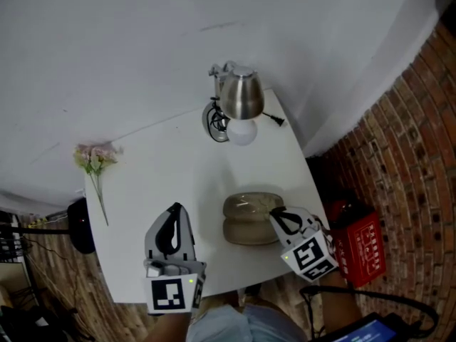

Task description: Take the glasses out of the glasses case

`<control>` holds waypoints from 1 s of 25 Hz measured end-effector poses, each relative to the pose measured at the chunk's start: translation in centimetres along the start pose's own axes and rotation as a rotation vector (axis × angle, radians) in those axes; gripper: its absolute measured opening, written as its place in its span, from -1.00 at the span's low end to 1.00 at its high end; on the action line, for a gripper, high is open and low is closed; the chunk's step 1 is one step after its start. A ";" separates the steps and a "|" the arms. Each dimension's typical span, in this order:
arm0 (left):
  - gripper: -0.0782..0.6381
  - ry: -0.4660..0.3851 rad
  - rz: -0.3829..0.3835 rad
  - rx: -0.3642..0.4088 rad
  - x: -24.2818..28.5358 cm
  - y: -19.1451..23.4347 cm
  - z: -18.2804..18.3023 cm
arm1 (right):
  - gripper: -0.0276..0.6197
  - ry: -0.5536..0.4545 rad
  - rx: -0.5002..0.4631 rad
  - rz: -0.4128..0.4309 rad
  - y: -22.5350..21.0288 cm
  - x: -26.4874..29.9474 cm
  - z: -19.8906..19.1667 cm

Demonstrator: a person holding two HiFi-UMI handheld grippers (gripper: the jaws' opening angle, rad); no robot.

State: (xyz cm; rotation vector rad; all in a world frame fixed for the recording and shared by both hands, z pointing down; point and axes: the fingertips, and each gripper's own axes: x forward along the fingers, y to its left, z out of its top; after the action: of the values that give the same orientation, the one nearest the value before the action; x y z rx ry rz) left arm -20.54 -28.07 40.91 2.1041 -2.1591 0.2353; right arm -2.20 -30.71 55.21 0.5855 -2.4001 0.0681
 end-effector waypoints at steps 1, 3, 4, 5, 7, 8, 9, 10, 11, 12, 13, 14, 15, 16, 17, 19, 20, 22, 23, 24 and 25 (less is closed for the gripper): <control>-0.76 -0.009 -0.004 0.001 -0.1 -0.2 0.3 | -0.83 -0.012 0.004 -0.009 -0.2 -0.3 0.3; -0.76 -0.032 -0.013 0.003 -0.4 -0.6 0.8 | -0.83 -0.037 0.012 -0.030 -0.6 -1.0 1.0; -0.76 -0.040 -0.015 0.007 -0.5 -0.7 1.2 | -0.83 -0.050 0.016 -0.040 -0.8 -1.4 1.4; -0.76 -0.046 -0.015 0.012 -0.7 -0.9 1.5 | -0.83 -0.062 0.020 -0.052 -1.1 -1.9 1.7; -0.76 -0.054 -0.016 0.022 -1.0 -1.2 2.2 | -0.83 -0.087 0.029 -0.077 -1.6 -2.9 2.4; -0.76 -0.061 -0.017 0.025 -1.2 -1.4 2.7 | -0.83 -0.102 0.033 -0.090 -1.8 -3.5 2.9; -0.76 -0.072 -0.017 0.028 -1.3 -1.5 3.2 | -0.83 -0.117 0.036 -0.104 -2.1 -4.0 3.4; -0.76 -0.084 -0.017 0.032 -1.5 -1.7 3.8 | -0.83 -0.133 0.038 -0.117 -2.3 -4.6 3.9; -0.76 -0.096 -0.016 0.035 -1.7 -1.8 4.3 | -0.83 -0.147 0.040 -0.130 -2.5 -5.1 4.3; -0.76 -0.107 -0.016 0.038 -1.9 -2.0 4.7 | -0.83 -0.162 0.041 -0.142 -2.7 -5.7 4.8; -0.76 -0.120 -0.018 0.041 -2.1 -2.2 5.2 | -0.83 -0.176 0.042 -0.154 -2.9 -6.3 5.2; -0.76 -0.136 -0.022 0.044 -2.3 -2.4 5.6 | -0.83 -0.189 0.042 -0.165 -3.1 -6.8 5.5; -0.76 -0.158 -0.029 0.046 -2.5 -2.8 6.2 | -0.83 -0.203 0.043 -0.176 -3.2 -7.4 5.9; -0.76 -0.182 -0.040 0.047 -2.6 -3.1 6.9 | -0.83 -0.216 0.044 -0.187 -3.4 -7.9 6.3; -0.76 -0.196 -0.048 0.048 -2.8 -3.5 7.5 | -0.83 -0.229 0.045 -0.198 -3.6 -8.5 6.7; -0.76 -0.191 -0.051 0.057 -3.1 -3.7 7.9 | -0.83 -0.255 0.048 -0.221 -3.9 -9.5 7.5; -0.76 -0.184 -0.048 0.058 -3.3 -3.7 7.8 | -0.83 -0.268 0.050 -0.233 -4.1 -10.1 7.9; -0.76 -0.183 -0.037 0.055 -3.6 -3.6 8.0 | -0.83 -0.297 0.053 -0.261 -4.4 -11.3 8.7; -0.76 -0.188 -0.031 0.055 -3.7 -3.6 8.4 | -0.83 -0.311 0.056 -0.276 -4.7 -11.9 9.1; -0.76 -0.198 -0.027 0.055 -3.9 -3.7 8.9 | -0.83 -0.327 0.057 -0.291 -4.9 -12.5 9.6; -0.76 -0.213 -0.029 0.055 -4.0 -3.8 9.4 | -0.83 -0.344 0.056 -0.305 -5.2 -13.2 10.1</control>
State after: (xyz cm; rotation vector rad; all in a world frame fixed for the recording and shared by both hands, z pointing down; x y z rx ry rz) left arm -16.41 -26.05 31.06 2.2839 -2.2577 0.0719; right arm 3.07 -32.18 38.70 1.0562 -2.6101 -0.1055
